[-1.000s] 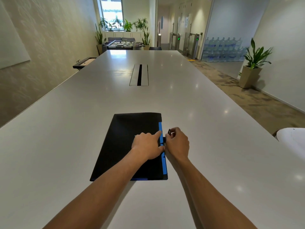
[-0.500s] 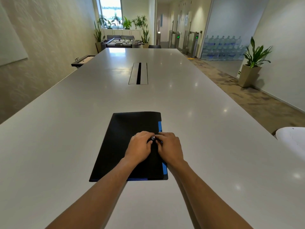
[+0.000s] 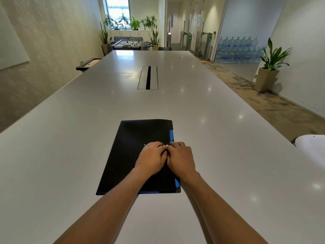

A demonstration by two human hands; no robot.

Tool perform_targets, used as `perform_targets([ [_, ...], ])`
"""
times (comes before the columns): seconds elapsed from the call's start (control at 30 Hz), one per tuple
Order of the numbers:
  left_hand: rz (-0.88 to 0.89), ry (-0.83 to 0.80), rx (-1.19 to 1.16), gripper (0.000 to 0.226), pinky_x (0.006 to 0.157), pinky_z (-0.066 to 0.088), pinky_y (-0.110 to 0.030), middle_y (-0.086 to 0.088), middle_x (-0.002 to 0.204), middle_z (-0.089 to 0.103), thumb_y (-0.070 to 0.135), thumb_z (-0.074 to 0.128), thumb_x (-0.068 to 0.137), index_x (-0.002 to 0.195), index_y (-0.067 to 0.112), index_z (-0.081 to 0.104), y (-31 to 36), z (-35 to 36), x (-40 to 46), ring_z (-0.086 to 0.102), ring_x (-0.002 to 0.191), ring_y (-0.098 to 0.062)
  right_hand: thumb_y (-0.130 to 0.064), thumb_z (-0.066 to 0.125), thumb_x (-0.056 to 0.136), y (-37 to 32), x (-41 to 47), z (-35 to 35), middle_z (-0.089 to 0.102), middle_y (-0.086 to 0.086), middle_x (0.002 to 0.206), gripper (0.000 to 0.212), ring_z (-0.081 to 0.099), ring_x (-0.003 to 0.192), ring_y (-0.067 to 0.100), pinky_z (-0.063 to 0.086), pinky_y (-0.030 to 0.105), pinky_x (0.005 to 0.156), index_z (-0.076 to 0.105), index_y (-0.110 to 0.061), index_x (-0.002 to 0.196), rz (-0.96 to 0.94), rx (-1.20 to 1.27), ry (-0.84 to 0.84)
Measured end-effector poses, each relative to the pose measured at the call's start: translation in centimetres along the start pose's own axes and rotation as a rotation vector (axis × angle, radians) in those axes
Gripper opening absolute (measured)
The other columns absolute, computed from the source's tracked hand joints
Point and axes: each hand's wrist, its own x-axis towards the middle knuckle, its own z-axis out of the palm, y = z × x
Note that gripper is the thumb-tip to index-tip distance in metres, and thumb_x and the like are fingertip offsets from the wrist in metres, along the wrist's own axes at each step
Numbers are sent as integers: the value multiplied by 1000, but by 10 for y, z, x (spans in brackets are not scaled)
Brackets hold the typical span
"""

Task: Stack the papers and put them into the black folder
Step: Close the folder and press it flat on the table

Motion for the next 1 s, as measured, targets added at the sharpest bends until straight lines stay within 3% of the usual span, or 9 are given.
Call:
perform_targets([
  [0.17,-56,-129,-44,36,105,36,-33,2,140,50,36,47,98,131,25,58,-2,-7,1,44,129,-15,-32,38,99,-4,-7,0,52,3,139,36,43,130,21,33,38,108,54,-25,131,34,47,22],
  [0.23,-70,-145,-60,32,101,41,-33,3,135,54,37,49,97,125,26,62,-2,-12,-1,51,122,-13,-33,42,97,-6,-13,-2,56,4,131,35,50,121,21,40,36,103,57,-24,127,105,83,68],
  [0.37,-149,116,-61,19,91,50,-34,7,105,68,34,54,94,101,25,69,-2,-27,-14,60,95,-5,-41,48,92,-9,-26,-15,60,4,115,40,56,104,20,45,31,86,56,-17,123,292,48,107],
  [0.47,-360,223,93,27,100,42,-43,4,118,63,40,53,92,113,28,65,-10,-37,-25,56,112,-14,-49,48,91,-14,-34,-21,61,4,106,41,58,95,19,45,29,73,58,-15,111,374,113,25],
  [0.57,-636,60,99,53,106,31,-54,-3,144,44,55,49,90,136,28,48,-21,-49,-31,38,133,-26,-55,49,88,-19,-36,-22,62,0,91,39,58,78,16,44,28,63,55,-17,94,394,147,-35],
  [0.67,-745,-29,29,68,105,31,-57,-9,152,33,62,48,87,144,27,34,-28,-59,-33,31,138,-31,-57,51,88,-22,-35,-23,59,-4,82,37,53,68,9,39,24,58,53,-20,88,441,222,-57],
  [0.8,-816,31,-144,72,101,40,-54,-9,143,43,63,54,84,143,27,35,-42,-70,-32,47,127,-32,-52,59,85,-15,-31,-25,62,-7,85,33,58,74,7,47,26,64,56,-19,93,532,492,-37],
  [0.9,-866,143,-433,60,93,46,-42,-9,131,55,48,64,86,136,21,46,-50,-85,-29,56,115,-29,-40,63,89,-12,-27,-32,58,-8,91,31,58,79,4,45,22,60,49,-20,108,520,747,-87],
  [1.0,-882,198,-651,44,83,50,-37,-8,113,62,28,68,86,126,16,55,-60,-94,-20,59,95,-24,-31,60,93,-10,-18,-35,57,-5,101,33,63,88,11,50,23,62,40,-21,117,539,1035,-176],
])
